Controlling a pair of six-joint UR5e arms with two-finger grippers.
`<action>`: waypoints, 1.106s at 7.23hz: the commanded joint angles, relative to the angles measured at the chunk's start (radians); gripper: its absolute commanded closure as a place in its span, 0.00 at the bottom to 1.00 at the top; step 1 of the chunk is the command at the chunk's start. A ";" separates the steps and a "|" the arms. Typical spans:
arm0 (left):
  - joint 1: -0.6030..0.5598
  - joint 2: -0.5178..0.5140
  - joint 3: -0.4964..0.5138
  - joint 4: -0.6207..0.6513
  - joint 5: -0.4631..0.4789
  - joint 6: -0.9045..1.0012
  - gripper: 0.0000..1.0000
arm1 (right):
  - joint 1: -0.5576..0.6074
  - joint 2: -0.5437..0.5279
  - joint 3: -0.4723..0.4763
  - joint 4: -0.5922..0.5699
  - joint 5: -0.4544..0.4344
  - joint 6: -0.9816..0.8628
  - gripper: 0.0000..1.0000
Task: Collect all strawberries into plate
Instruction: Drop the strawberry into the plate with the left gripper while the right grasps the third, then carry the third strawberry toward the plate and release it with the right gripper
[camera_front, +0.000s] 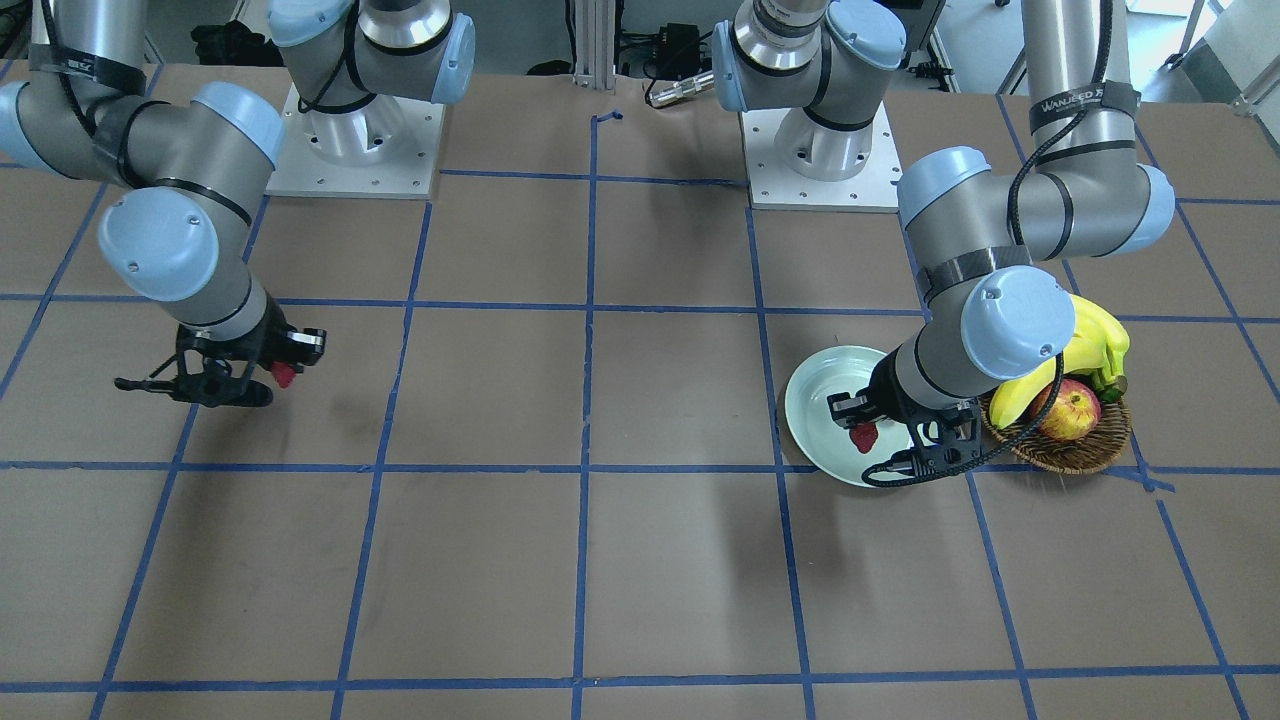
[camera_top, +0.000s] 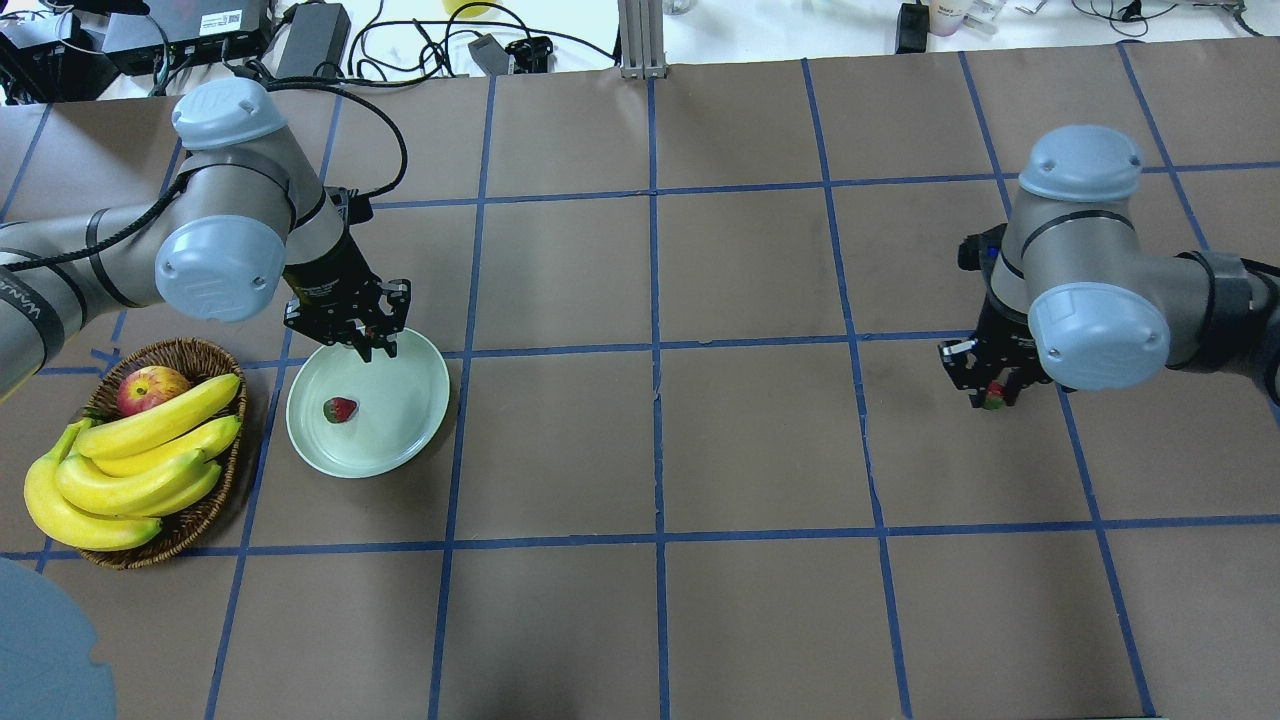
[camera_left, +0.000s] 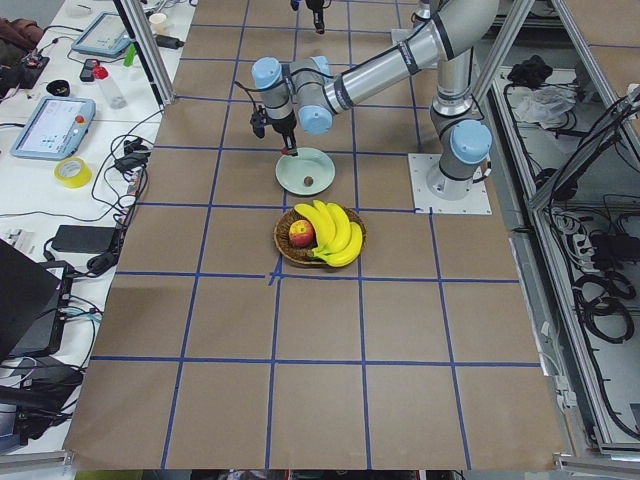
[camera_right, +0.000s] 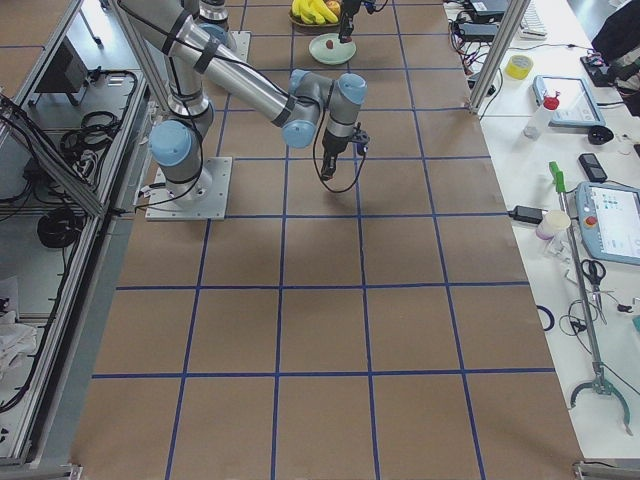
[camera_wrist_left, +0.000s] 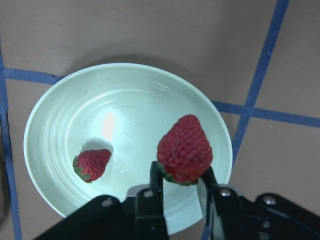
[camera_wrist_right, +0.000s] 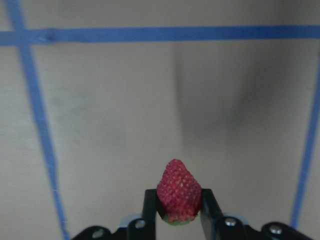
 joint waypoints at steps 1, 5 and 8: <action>0.015 0.022 0.014 -0.066 0.005 -0.004 0.00 | 0.161 0.077 -0.020 -0.162 0.246 0.114 0.82; 0.024 0.123 0.231 -0.416 0.009 -0.085 0.00 | 0.553 0.290 -0.235 -0.312 0.324 0.737 0.82; 0.024 0.134 0.233 -0.415 0.049 -0.092 0.00 | 0.638 0.318 -0.283 -0.307 0.321 0.851 0.72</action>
